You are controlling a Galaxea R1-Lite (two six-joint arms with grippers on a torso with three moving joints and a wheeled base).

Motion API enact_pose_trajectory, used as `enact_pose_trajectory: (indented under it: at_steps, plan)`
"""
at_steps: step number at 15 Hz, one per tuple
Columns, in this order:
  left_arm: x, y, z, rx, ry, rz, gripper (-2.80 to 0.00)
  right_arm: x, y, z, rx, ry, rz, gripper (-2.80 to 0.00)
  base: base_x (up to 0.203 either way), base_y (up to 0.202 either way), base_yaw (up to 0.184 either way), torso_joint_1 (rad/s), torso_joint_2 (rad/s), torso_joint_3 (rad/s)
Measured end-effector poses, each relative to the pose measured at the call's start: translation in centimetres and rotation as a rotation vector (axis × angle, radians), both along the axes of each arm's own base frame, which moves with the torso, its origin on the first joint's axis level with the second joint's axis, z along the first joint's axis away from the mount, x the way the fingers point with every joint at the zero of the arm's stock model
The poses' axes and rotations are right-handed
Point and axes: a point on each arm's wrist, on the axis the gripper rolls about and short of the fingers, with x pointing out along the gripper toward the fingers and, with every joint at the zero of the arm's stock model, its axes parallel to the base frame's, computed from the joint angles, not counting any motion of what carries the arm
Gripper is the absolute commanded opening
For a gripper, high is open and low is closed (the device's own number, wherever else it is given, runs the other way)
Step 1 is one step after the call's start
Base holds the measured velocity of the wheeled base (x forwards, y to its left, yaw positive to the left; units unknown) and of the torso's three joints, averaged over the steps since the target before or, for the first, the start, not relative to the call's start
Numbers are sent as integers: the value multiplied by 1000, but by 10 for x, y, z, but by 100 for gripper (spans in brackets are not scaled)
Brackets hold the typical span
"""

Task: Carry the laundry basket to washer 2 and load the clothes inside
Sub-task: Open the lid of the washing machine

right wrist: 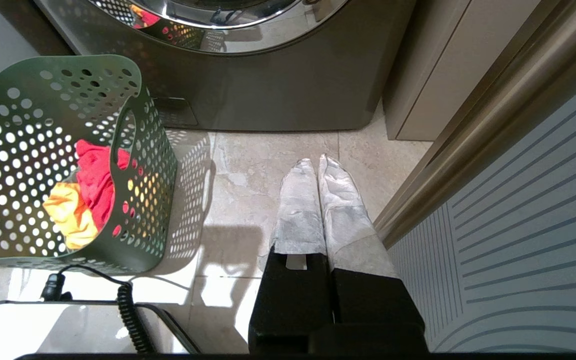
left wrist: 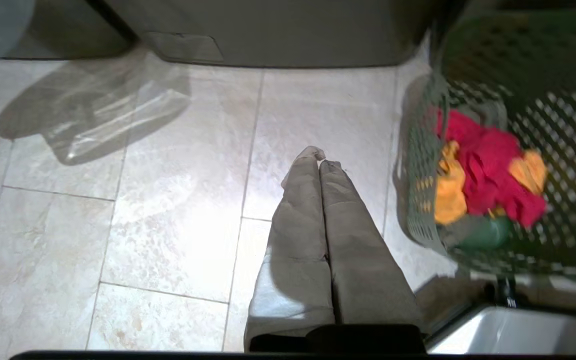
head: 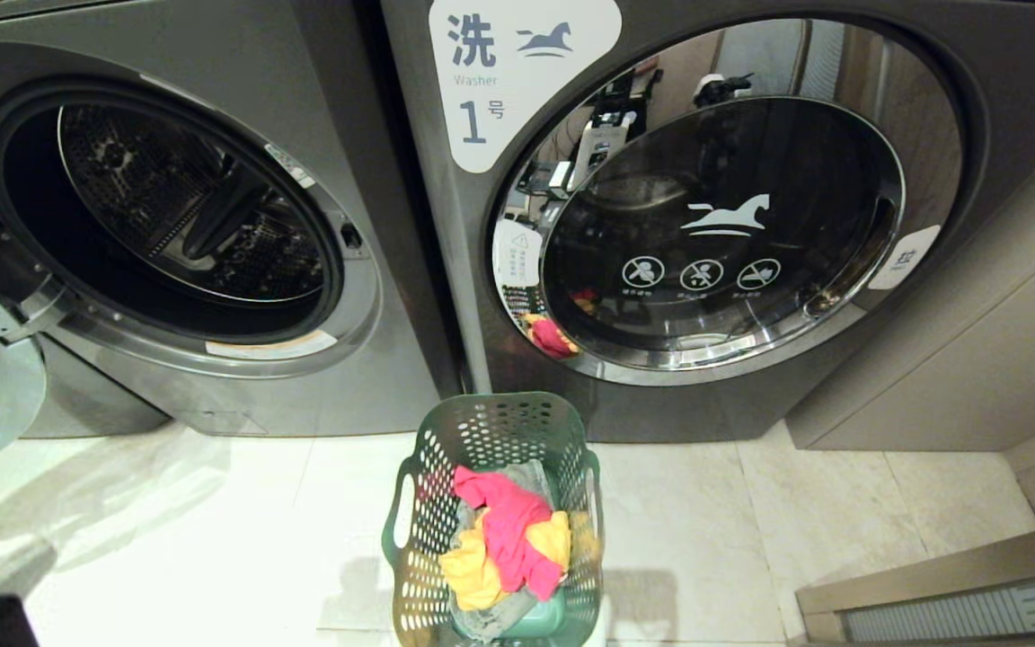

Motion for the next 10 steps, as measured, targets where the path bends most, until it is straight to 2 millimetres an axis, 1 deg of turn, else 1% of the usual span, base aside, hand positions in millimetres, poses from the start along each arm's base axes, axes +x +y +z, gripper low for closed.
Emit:
enact_pose_trajectory:
  at_steps: [2,4,5,6,10]
  plan:
    - [-37,-5,-24,6,1,-83,-280,0,0,0,0,0,1,-280,0,0,0,0,0,0]
    - [-61,-7,-48,4,31,-147,-280,0,0,0,0,0,1,-280,0,0,0,0,0,0]
    - [-68,-8,-59,1,52,-162,-280,0,0,0,0,0,1,-280,0,0,0,0,0,0]
    - [-73,-8,-64,2,41,-169,-280,0,0,0,0,0,0,-280,0,0,0,0,0,0]
    - [-89,-8,-68,-16,-138,-173,-280,0,0,0,1,0,1,-280,0,0,0,0,0,0]
